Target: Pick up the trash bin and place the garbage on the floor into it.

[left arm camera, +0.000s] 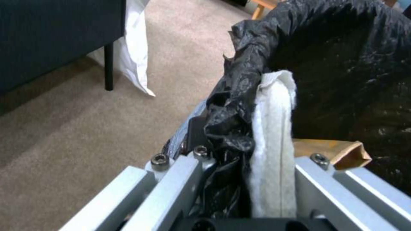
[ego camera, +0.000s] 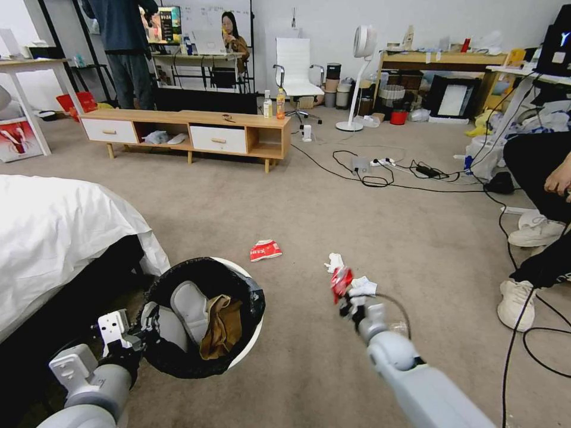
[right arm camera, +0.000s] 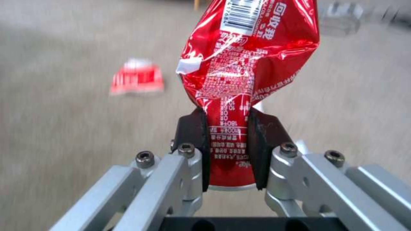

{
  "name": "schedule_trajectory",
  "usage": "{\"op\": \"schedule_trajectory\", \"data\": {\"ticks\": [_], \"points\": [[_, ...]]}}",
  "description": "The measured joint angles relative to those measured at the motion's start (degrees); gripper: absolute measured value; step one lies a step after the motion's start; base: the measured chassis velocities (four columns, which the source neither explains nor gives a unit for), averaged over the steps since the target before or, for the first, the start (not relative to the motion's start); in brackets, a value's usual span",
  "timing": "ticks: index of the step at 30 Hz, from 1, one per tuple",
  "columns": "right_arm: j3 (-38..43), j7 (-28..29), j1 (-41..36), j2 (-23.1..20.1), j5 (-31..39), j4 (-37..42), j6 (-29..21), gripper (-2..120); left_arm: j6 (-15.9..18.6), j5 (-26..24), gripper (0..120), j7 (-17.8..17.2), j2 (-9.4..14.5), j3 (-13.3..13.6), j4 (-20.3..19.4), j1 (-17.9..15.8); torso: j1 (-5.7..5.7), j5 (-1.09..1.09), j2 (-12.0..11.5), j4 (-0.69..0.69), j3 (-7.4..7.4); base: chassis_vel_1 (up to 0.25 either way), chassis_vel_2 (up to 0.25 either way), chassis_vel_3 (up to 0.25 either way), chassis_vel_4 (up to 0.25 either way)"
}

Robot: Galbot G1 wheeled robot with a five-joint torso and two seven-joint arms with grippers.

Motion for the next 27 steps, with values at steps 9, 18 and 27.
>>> {"op": "schedule_trajectory", "data": {"ticks": [9,18,27], "points": [[2.58,-5.09,1.39,-5.44,0.14,17.35,5.62,17,0.23,-0.36,6,0.03,0.98,0.01,0.20,0.18,0.00,-0.01,0.00,0.01,0.00,0.000,0.000,0.000,0.000],[-0.26,-25.99,3.58,-9.60,3.00,23.67,21.08,17,0.82,-0.41,6,-0.43,0.91,0.89,1.50,-0.54,0.00,-0.01,0.00,-0.02,0.00,0.000,0.000,0.000,0.000],[-7.34,-32.33,5.50,-10.10,4.03,27.14,22.90,17,1.16,-0.19,6,-0.60,1.29,1.76,2.25,-1.02,0.00,-0.02,0.00,-0.01,0.00,0.000,0.000,0.000,0.000]]}}
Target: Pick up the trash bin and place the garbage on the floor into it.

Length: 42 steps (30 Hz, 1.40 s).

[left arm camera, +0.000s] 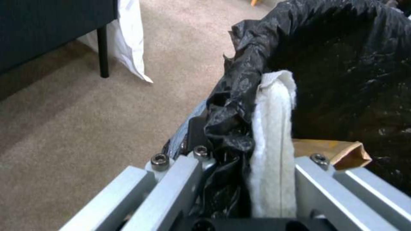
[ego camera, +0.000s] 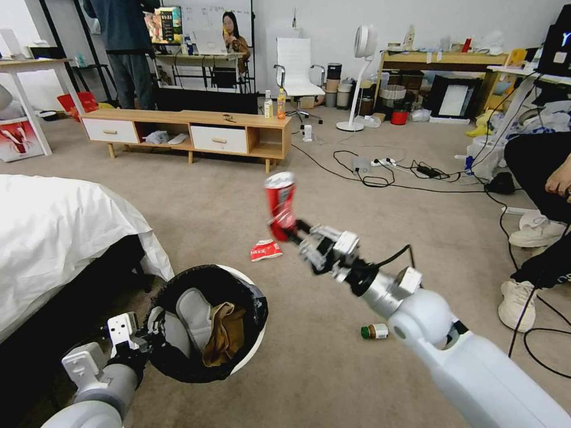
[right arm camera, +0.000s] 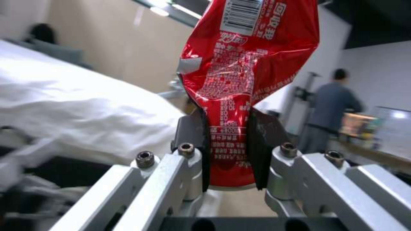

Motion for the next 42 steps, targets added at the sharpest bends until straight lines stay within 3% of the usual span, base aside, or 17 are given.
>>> {"op": "schedule_trajectory", "data": {"ticks": [6,15,38,42], "points": [[-9.99,-0.56,3.99,0.96,0.16,-1.13,0.05,17,0.04,0.09,6,-0.01,0.25,0.21,-0.05,0.48,0.00,0.00,0.00,0.01,0.00,0.000,0.000,0.000,0.000],[-18.15,1.28,6.31,2.05,0.76,-3.47,-2.21,17,0.03,0.22,6,0.16,-0.14,0.52,-0.76,1.00,0.00,0.01,0.00,-0.01,0.00,0.000,0.000,0.000,0.000],[-22.61,8.78,5.09,3.03,0.87,-6.33,-6.05,17,-0.09,0.18,6,0.30,-0.29,0.41,-2.49,1.49,0.00,0.00,0.00,0.00,0.00,0.000,0.000,0.000,0.000],[-22.68,10.39,4.88,3.06,1.47,-6.27,-6.89,24,-0.09,0.17,6,0.32,-0.39,0.62,-2.74,1.56,0.00,0.00,0.00,0.00,0.00,0.000,0.000,0.000,0.000]]}}
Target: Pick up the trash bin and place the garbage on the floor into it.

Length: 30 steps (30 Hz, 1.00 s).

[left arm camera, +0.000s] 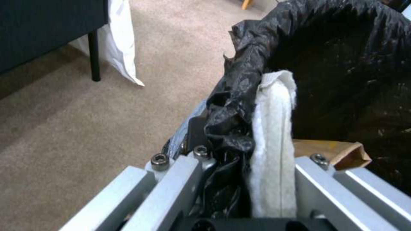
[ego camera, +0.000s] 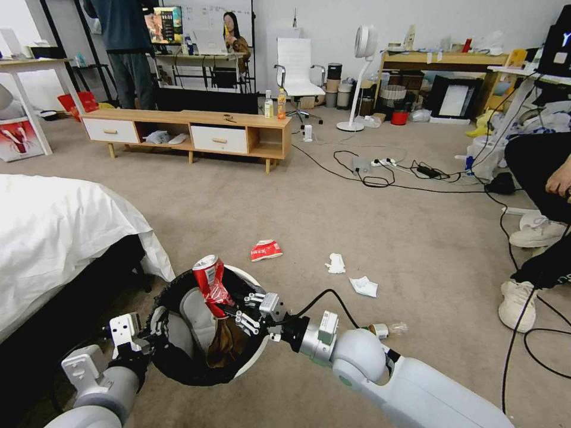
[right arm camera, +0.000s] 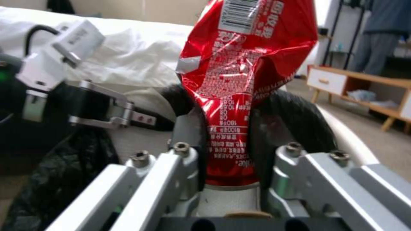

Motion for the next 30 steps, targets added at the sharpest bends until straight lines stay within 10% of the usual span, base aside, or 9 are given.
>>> {"op": "schedule_trajectory", "data": {"ticks": [6,18,30], "points": [[-0.01,3.28,-0.13,-0.31,4.82,1.66,-4.31,45,-0.03,-0.06,6,0.06,0.02,-0.10,-0.39,0.30,0.00,0.00,0.00,0.00,0.00,0.000,0.000,0.000,0.000],[2.70,14.54,0.99,1.47,24.89,8.86,-30.25,95,-0.28,-0.06,6,0.40,0.12,-0.73,-0.67,0.81,0.00,0.00,0.00,0.01,0.00,0.000,0.000,0.000,0.000],[8.91,8.13,-0.09,0.83,15.19,10.76,-23.79,100,-0.46,-0.10,6,0.52,-0.06,-0.87,-0.62,0.80,0.00,0.01,0.00,0.00,0.00,0.000,0.000,0.000,0.000]]}}
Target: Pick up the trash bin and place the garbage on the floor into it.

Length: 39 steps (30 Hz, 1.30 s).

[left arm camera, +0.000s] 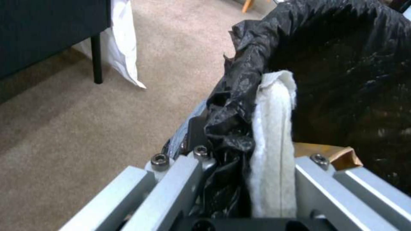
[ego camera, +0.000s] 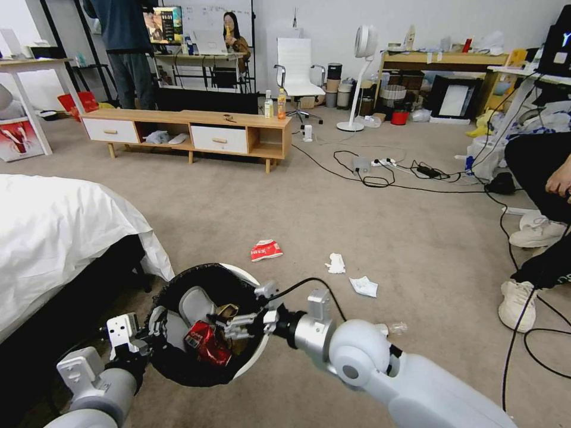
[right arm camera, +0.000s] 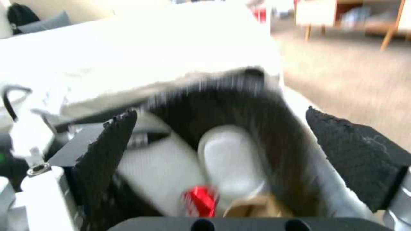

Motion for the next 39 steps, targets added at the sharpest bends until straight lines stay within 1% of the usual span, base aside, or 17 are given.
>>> {"op": "schedule_trajectory", "data": {"ticks": [3,5,6,7,8,11,13,16,18,20,21,22,23,24,26,33,39], "points": [[1.51,-1.07,-0.04,-0.03,-0.87,0.59,0.80,100,0.00,-0.02,6,0.00,-0.02,-0.03,0.02,-0.05,0.00,0.00,0.00,0.00,0.00,0.000,0.000,0.000,0.000],[7.23,-4.11,0.01,-0.10,-2.91,2.60,3.48,100,-0.01,-0.08,6,0.00,-0.07,-0.15,0.08,-0.19,0.00,0.00,0.00,0.00,0.00,0.000,0.000,0.000,0.000],[7.23,-4.11,0.01,-0.10,-2.91,2.60,3.48,100,-0.01,-0.08,6,0.00,-0.07,-0.15,0.08,-0.19,0.00,0.00,0.00,0.00,0.00,0.000,0.000,0.000,0.000],[10.26,-4.98,0.06,-0.20,-3.50,3.39,4.43,100,-0.07,-0.09,6,0.00,-0.15,-0.19,0.16,-0.27,0.00,0.00,0.00,0.01,0.00,0.000,0.000,0.000,0.000],[10.26,-4.98,0.06,-0.20,-3.50,3.39,4.43,100,-0.07,-0.09,6,0.00,-0.15,-0.19,0.16,-0.27,0.00,0.00,0.00,0.01,0.00,0.000,0.000,0.000,0.000],[19.64,-5.98,-1.33,-0.92,-5.92,4.51,6.52,100,-0.55,-0.15,6,0.01,-0.44,-0.20,0.46,-0.58,0.00,0.00,0.00,0.00,0.00,0.000,0.000,0.000,0.000],[23.52,-5.95,-2.80,-1.41,-6.52,4.50,6.94,100,-0.64,-0.24,6,0.01,-0.46,-0.18,0.50,-0.68,0.00,0.00,0.00,0.00,0.00,0.000,0.000,0.000,0.000],[25.91,-5.83,-4.06,-1.68,-6.93,4.30,7.08,100,-0.66,-0.28,6,0.01,-0.45,-0.18,0.52,-0.73,0.00,0.00,0.00,-0.01,0.00,0.000,0.000,0.000,0.000],[31.78,-4.16,-7.86,-2.02,-9.31,3.25,7.09,100,-0.66,-0.38,6,0.02,-0.37,-0.16,0.66,-1.05,0.00,0.01,0.00,-0.01,0.00,0.000,0.000,0.000,0.000],[33.65,-2.96,-9.38,-2.01,-10.64,2.88,6.93,100,-0.66,-0.41,6,0.02,-0.37,-0.15,0.73,-1.20,0.00,0.01,0.00,0.00,0.00,0.000,0.000,0.000,0.000],[37.10,1.26,-12.80,-1.89,-13.49,2.18,5.83,100,-0.67,-0.58,6,0.02,-0.38,-0.15,0.94,-1.49,0.00,0.02,0.00,-0.02,0.00,0.000,0.000,0.000,0.000],[37.10,1.26,-12.80,-1.89,-13.49,2.18,5.83,100,-0.67,-0.58,6,0.02,-0.38,-0.15,0.94,-1.49,0.00,0.02,0.00,-0.02,0.00,0.000,0.000,0.000,0.000],[39.50,6.39,-16.20,-1.75,-15.68,1.97,3.78,100,-0.67,-0.72,6,0.02,-0.37,-0.07,1.12,-1.67,0.00,0.01,0.00,-0.02,0.00,0.000,0.000,0.000,0.000],[39.50,6.39,-16.20,-1.75,-15.68,1.97,3.78,100,-0.67,-0.72,6,0.02,-0.37,-0.07,1.12,-1.67,0.00,0.01,0.00,-0.02,0.00,0.000,0.000,0.000,0.000],[41.77,10.02,-20.72,-1.20,-18.28,1.50,2.44,100,-0.67,-0.67,6,0.26,-0.17,0.25,1.38,-1.97,0.00,0.00,0.00,0.00,0.00,0.000,0.000,0.000,0.000],[43.83,11.23,-28.35,1.36,-23.00,0.22,3.22,100,-0.54,0.16,6,0.66,-0.23,0.39,1.39,-2.22,0.00,0.00,0.00,0.00,0.00,0.000,0.000,0.000,0.000],[44.74,12.09,-31.67,2.30,-25.43,-1.35,3.97,100,-0.41,0.25,6,0.75,0.14,0.03,1.17,-1.91,0.00,0.00,0.00,0.01,0.00,0.000,0.000,0.000,0.000]]}}
